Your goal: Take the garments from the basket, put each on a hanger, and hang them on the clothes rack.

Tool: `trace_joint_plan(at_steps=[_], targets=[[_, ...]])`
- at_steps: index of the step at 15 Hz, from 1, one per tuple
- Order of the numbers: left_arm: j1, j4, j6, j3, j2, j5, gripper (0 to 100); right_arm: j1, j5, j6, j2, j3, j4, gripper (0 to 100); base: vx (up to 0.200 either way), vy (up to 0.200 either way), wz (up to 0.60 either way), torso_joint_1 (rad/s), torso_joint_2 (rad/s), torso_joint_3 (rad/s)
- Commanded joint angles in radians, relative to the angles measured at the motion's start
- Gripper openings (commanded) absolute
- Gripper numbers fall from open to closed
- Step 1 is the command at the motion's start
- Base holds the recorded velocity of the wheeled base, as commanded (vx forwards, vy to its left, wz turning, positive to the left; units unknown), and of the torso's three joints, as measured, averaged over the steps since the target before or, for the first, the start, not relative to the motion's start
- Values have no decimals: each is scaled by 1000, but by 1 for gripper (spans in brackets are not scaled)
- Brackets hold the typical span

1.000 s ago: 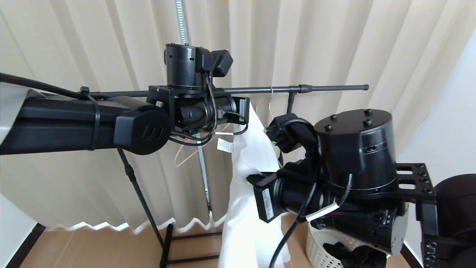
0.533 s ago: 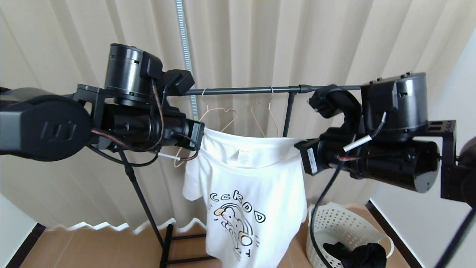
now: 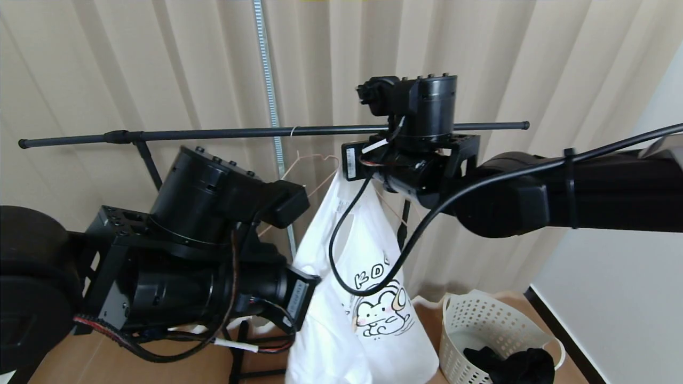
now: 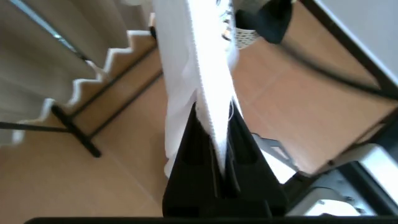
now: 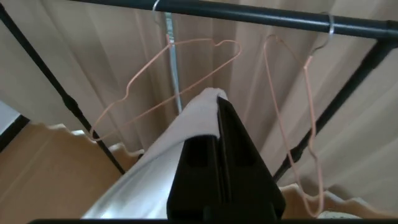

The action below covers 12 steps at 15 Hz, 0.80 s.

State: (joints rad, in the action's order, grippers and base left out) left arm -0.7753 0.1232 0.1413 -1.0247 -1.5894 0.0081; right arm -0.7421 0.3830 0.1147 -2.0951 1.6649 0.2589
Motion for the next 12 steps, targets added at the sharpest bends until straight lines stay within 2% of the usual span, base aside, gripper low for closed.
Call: trace_joint_plan(at_steps=[1,2,4,6,9,10,12], targets=[[-105,0,130,-121,-98,1,0,-33,1,5,-89,38,5,0,0,0,0,0,0,0],[-108,3,170,-163,-124,3,0,-36,1,8,-82,38,5,0,0,0,0,0,0,0],[-105,1,172,-176,-129,1,0,-36,1,19,-65,33,2,0,0,0,0,0,0,0],[-85,1,173,-161,-127,1,0,-31,2,31,-54,10,3,0,0,0,0,0,0,0],[-39,-4,178,-110,-113,27,0,29,2,76,-8,-34,3,0,0,0,0,0,0,0],[-10,-4,178,-89,-98,44,0,58,2,88,38,-80,2,0,0,0,0,0,0,0],[77,-4,150,-46,-73,46,0,96,-1,141,196,-284,6,0,0,0,0,0,0,0]])
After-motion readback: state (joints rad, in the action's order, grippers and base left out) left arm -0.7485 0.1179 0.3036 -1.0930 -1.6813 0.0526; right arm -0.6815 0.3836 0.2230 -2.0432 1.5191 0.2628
